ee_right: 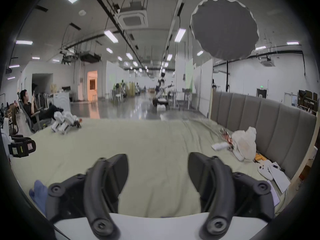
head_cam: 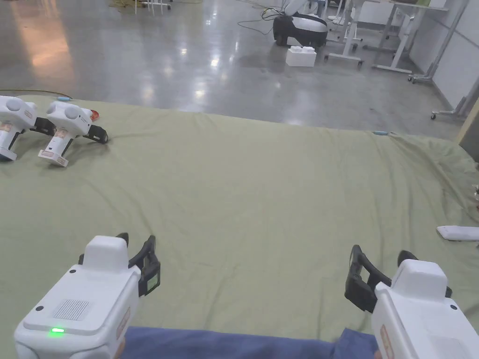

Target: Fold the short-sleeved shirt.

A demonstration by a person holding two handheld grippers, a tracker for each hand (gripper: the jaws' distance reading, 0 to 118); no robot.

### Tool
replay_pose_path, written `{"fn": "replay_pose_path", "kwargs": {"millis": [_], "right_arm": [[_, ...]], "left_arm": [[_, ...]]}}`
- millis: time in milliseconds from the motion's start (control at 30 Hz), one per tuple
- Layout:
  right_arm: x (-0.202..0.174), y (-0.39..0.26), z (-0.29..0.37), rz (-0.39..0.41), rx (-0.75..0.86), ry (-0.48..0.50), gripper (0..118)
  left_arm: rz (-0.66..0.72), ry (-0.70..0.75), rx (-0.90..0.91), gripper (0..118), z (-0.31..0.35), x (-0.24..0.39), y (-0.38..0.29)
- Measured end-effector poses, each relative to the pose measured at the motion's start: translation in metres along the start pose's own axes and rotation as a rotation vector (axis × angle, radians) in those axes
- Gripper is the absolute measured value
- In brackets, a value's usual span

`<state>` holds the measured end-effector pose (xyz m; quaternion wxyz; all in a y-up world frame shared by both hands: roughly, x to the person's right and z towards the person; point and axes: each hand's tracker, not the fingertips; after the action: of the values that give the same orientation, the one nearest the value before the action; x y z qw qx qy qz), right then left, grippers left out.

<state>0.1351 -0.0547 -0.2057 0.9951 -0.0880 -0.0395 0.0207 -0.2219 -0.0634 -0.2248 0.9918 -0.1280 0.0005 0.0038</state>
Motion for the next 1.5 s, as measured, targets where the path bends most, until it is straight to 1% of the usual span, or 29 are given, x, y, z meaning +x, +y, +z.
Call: {"fn": "replay_pose_path", "kwargs": {"millis": [33, 100, 133, 167, 200, 233, 333, 400, 500, 633, 700, 833, 867, 933, 1033, 1067, 1100, 1167, 1233, 1333, 1400, 1433, 1500], "right_arm": [[-0.006, 0.003, -0.001, 0.003, 0.025, -0.009, 44], [-0.016, 0.008, 0.0, -0.007, 0.073, -0.037, 16], [-0.019, 0.01, -0.001, -0.006, 0.088, -0.04, 5], [-0.022, 0.012, -0.003, -0.012, 0.102, -0.038, 2], [-0.024, 0.014, -0.003, -0.016, 0.116, -0.047, 2], [-0.024, 0.016, -0.003, -0.023, 0.122, -0.038, 0], [-0.027, 0.021, -0.007, -0.024, 0.128, -0.025, 0], [-0.029, 0.024, -0.008, -0.007, 0.138, -0.028, 0], [-0.03, 0.026, -0.009, 0.003, 0.139, -0.016, 0], [-0.031, 0.026, -0.013, 0.03, 0.12, 0.01, 0], [-0.03, 0.024, -0.015, 0.036, 0.101, 0.019, 0], [-0.029, 0.017, -0.018, 0.044, 0.055, 0.029, 0], [-0.029, 0.015, -0.02, 0.044, 0.037, 0.035, 0], [-0.029, 0.01, -0.023, 0.035, 0.014, 0.046, 0], [-0.03, 0.004, -0.025, 0.033, -0.019, 0.048, 0], [-0.03, 0.002, -0.025, 0.031, -0.027, 0.05, 0], [-0.031, 0.001, -0.025, 0.03, -0.034, 0.052, 0], [-0.032, -0.002, -0.026, 0.027, -0.05, 0.053, 0], [-0.032, -0.004, -0.025, 0.021, -0.061, 0.057, 0], [-0.031, -0.004, -0.024, 0.002, -0.078, 0.063, 0], [-0.03, -0.004, -0.023, 0.0, -0.081, 0.061, 0], [-0.03, -0.004, -0.023, 0.002, -0.082, 0.061, 0], [-0.03, -0.003, -0.022, 0.009, -0.084, 0.062, 0]], "left_arm": [[0.003, 0.008, 0.035, 33, 0.002, 0.003, 0.006], [-0.001, 0.021, 0.097, 19, 0.002, 0.005, 0.013], [-0.01, 0.029, 0.122, 12, 0.004, 0.006, 0.017], [-0.031, 0.044, 0.137, 4, 0.005, 0.007, 0.02], [-0.034, 0.049, 0.145, 1, 0.007, 0.01, 0.023], [-0.032, 0.05, 0.151, 0, 0.009, 0.01, 0.026], [-0.022, 0.05, 0.163, 0, 0.011, 0.006, 0.031], [-0.021, 0.053, 0.171, 0, 0.014, 0.002, 0.031], [-0.015, 0.053, 0.135, 0, 0.015, -0.013, 0.031], [0.064, -0.037, -0.087, 0, 0.01, -0.06, 0.018], [0.114, -0.057, -0.157, 0, 0.01, -0.09, 0.002], [0.219, -0.128, -0.396, 0, 0.007, -0.151, -0.034], [0.236, -0.145, -0.431, 2, 0.01, -0.158, -0.038], [0.305, -0.163, -0.487, 15, 0.01, -0.182, -0.056], [0.45, -0.229, -0.567, 52, 0.007, -0.21, -0.08], [0.484, -0.272, -0.592, 68, 0.005, -0.216, -0.088], [0.517, -0.324, -0.616, 79, 0.002, -0.222, -0.095], [0.608, -0.389, -0.654, 94, -0.001, -0.221, -0.11], [0.687, -0.418, -0.705, 95, -0.009, -0.225, -0.127], [0.754, -0.402, -0.739, 95, -0.031, -0.243, -0.16], [0.83, -0.462, -0.693, 93, -0.033, -0.248, -0.17], [0.883, -0.499, -0.658, 93, -0.018, -0.231, -0.156], [0.985, -0.567, -0.651, 92, -0.02, -0.23, -0.164]]}}
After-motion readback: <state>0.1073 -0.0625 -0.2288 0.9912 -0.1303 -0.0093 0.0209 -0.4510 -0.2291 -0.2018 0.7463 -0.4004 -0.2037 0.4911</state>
